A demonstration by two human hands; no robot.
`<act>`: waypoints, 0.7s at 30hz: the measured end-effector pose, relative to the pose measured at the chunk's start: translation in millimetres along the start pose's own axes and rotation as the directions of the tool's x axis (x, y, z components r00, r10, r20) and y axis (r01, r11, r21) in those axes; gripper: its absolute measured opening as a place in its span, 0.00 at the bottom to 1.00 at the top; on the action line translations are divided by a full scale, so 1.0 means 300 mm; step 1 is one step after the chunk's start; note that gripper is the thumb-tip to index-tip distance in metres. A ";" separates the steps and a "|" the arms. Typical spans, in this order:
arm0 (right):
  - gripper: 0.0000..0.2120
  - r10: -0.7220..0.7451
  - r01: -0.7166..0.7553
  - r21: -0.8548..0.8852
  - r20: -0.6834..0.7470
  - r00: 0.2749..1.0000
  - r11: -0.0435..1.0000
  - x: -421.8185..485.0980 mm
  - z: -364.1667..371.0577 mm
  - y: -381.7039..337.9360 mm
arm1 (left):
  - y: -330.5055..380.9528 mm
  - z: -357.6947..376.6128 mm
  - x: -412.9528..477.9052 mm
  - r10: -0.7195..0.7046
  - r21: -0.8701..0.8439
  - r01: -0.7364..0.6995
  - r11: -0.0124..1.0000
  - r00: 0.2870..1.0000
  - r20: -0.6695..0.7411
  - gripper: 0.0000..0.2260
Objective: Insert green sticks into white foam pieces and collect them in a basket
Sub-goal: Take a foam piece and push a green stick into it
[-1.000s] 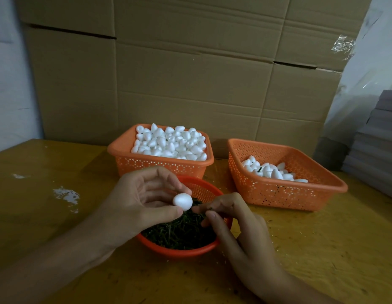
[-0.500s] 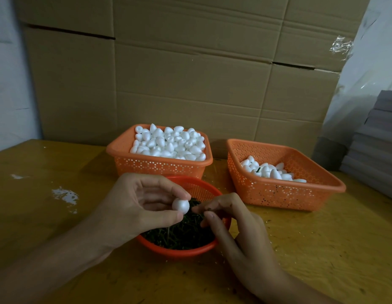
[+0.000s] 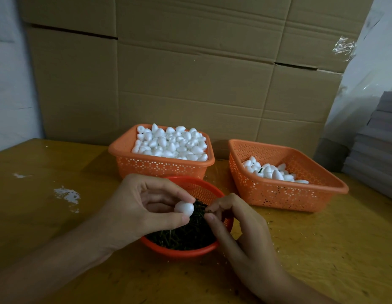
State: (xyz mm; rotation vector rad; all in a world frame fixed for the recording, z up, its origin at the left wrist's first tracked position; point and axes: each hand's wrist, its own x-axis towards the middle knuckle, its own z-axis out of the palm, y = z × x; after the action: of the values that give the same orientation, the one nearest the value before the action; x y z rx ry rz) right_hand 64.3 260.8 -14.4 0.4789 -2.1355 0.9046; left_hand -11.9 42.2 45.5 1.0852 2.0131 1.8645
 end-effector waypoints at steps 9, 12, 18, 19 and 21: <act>0.02 0.039 -0.037 0.125 -0.014 0.999 0.992 0.002 -0.002 -0.001 | -0.010 -0.007 0.007 0.010 0.001 -0.010 1.000 0.997 -0.077 0.11; 0.02 0.029 -0.026 0.135 -0.016 0.999 0.991 0.003 0.000 0.002 | -0.009 -0.006 0.008 -0.001 -0.010 0.000 1.000 0.997 -0.082 0.11; 0.02 0.006 -0.001 0.147 -0.036 0.999 0.989 0.006 0.001 0.013 | -0.004 -0.003 0.006 -0.027 -0.030 0.024 0.999 0.995 -0.096 0.11; 0.02 0.006 0.001 0.137 -0.045 0.999 0.991 0.004 0.001 0.017 | -0.003 -0.003 0.005 -0.030 -0.038 0.026 0.999 0.995 -0.099 0.11; 0.02 0.018 -0.010 0.118 -0.068 0.998 0.993 0.000 0.002 0.024 | -0.002 -0.003 0.004 -0.034 -0.053 0.029 0.998 0.995 -0.095 0.10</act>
State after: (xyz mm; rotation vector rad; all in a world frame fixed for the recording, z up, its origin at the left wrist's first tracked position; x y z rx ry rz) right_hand 59.8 265.5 -17.9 0.4856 -2.0330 1.0447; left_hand -13.5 42.3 45.6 0.9628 2.0084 1.9765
